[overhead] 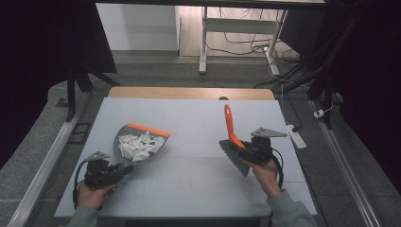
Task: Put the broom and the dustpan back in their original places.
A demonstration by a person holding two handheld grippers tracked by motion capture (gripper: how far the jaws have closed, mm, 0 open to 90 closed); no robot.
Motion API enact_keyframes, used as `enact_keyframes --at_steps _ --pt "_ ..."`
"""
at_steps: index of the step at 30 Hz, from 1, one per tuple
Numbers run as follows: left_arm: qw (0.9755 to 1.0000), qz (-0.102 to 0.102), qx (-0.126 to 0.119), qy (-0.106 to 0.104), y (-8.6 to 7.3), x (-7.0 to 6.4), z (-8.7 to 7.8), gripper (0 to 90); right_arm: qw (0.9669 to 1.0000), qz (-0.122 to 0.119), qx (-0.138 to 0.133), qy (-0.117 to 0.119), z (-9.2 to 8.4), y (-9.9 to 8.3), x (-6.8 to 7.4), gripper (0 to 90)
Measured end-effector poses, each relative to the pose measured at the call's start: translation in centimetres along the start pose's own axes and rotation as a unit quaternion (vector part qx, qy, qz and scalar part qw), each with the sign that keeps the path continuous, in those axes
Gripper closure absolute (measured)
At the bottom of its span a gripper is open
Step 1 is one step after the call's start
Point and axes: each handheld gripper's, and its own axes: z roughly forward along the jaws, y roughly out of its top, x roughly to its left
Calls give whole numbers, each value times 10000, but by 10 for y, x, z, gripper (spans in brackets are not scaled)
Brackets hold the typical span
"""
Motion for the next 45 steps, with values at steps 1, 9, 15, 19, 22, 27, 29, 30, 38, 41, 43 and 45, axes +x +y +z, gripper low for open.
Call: enact_keyframes --at_steps 1,9,15,19,22,27,29,30,38,41,43,45 --pt "10000 -29 -12 36 0 0 0 612 10000 -8 -1 23 -1 -1 -1 703" --pt "9994 -212 -33 262 3 -3 7 612 9999 2 101 24 -5 -12 -4 703" --pt "9986 -323 -36 415 4 -4 13 612 9999 40 166 11 -7 -18 -6 703" --pt "9980 -395 -5 490 6 -4 18 612 9997 58 229 11 -8 -23 -6 703" --pt "9974 -457 17 561 7 -4 23 612 9997 66 251 11 -9 -25 -6 703" --pt "9958 -562 59 718 9 -6 32 612 9995 86 303 60 -7 -29 -5 703" --pt "9953 -609 64 754 10 -6 34 612 9993 71 353 49 -7 -30 -4 703" --pt "9950 -622 63 777 10 -7 35 612 9993 64 368 66 -6 -31 -3 703" --pt "9917 -757 177 1024 11 -11 48 611 9989 46 448 113 -5 -33 1 703" --pt "9907 -797 209 1083 11 -13 52 610 9987 36 495 136 -4 -34 1 703" --pt "9905 -779 205 1116 11 -13 52 610 9984 48 550 135 -3 -35 0 703" --pt "9904 -768 194 1130 11 -14 53 608 9981 50 604 128 -1 -37 0 703"
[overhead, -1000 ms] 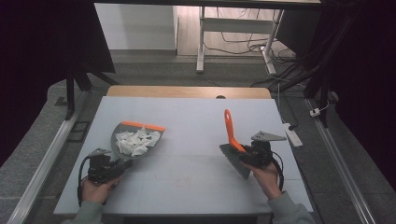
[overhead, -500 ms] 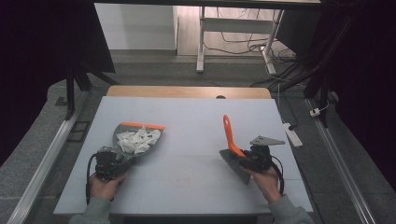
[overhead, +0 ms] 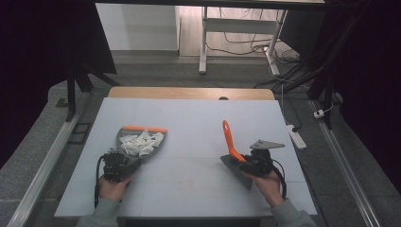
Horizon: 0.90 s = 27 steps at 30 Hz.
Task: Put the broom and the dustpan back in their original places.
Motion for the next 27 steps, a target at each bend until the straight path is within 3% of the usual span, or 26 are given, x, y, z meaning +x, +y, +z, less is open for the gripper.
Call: enact_keyframes --at_steps 6,18,21,27 --pt "10000 -2 2 -55 0 0 0 595 9998 94 141 -68 6 -4 -5 704" --pt "9998 124 18 -140 -1 -1 -1 432 9985 453 272 -128 8 -5 -28 698" --pt "9998 185 7 -47 -1 -1 -2 398 9983 448 326 -167 8 -5 -33 690" --pt "9996 251 -73 -110 0 0 -6 360 9980 276 466 -340 9 -6 -37 647"
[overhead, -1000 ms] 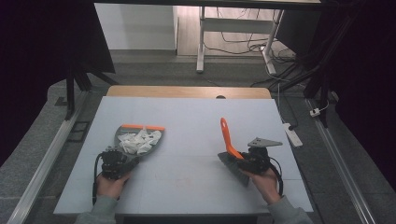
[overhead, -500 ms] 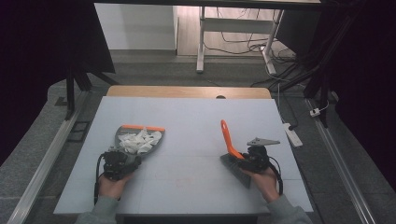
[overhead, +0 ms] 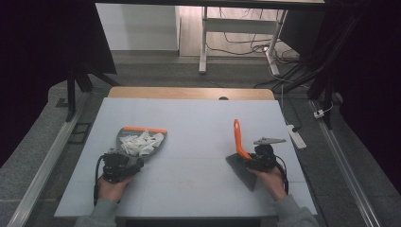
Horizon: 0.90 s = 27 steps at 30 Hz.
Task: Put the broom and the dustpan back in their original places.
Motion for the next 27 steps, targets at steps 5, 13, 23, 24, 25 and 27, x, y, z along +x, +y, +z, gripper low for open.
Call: enact_keyframes --at_steps 5,13,23,24,25,27 --pt "10000 53 -15 -38 0 0 -2 348 9999 -57 83 -102 2 0 -5 587" --pt "9999 100 -43 -43 0 0 -4 314 9990 -82 304 -312 6 -2 -13 465" --pt "9999 82 -65 -63 1 2 -6 254 9984 -24 362 -431 7 -3 -15 420" --pt "9999 96 -68 -77 1 2 -6 247 9984 -18 362 -436 7 -3 -15 418" --pt "9999 113 -72 -98 1 3 -7 242 9983 -13 360 -450 7 -3 -15 415" --pt "9997 164 -97 -139 2 3 -9 234 9981 -24 348 -517 7 -3 -14 405"
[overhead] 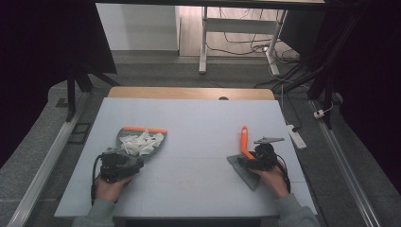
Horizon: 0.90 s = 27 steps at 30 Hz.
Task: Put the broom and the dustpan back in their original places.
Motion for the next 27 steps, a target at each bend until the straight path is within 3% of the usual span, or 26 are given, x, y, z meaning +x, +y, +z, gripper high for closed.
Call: enact_keyframes --at_steps 2,6,10,19,23,27 --pt "10000 43 -42 -37 0 1 -3 232 9998 -43 -57 -176 -2 0 1 395" --pt "9999 73 -101 -72 1 3 -7 223 9998 -32 -156 -151 -8 2 2 408" --pt "9996 191 -159 -98 1 4 -12 219 9987 -220 -407 -216 -14 3 6 408" --pt "9978 590 -168 -248 -1 3 -24 220 9948 -594 -816 145 -28 1 16 425" --pt "9947 865 -115 -541 -4 3 -29 223 9925 -829 -859 250 -31 -4 20 428" --pt "9916 1105 -65 -672 -7 3 -32 228 9916 -954 -834 270 -33 -12 20 429"
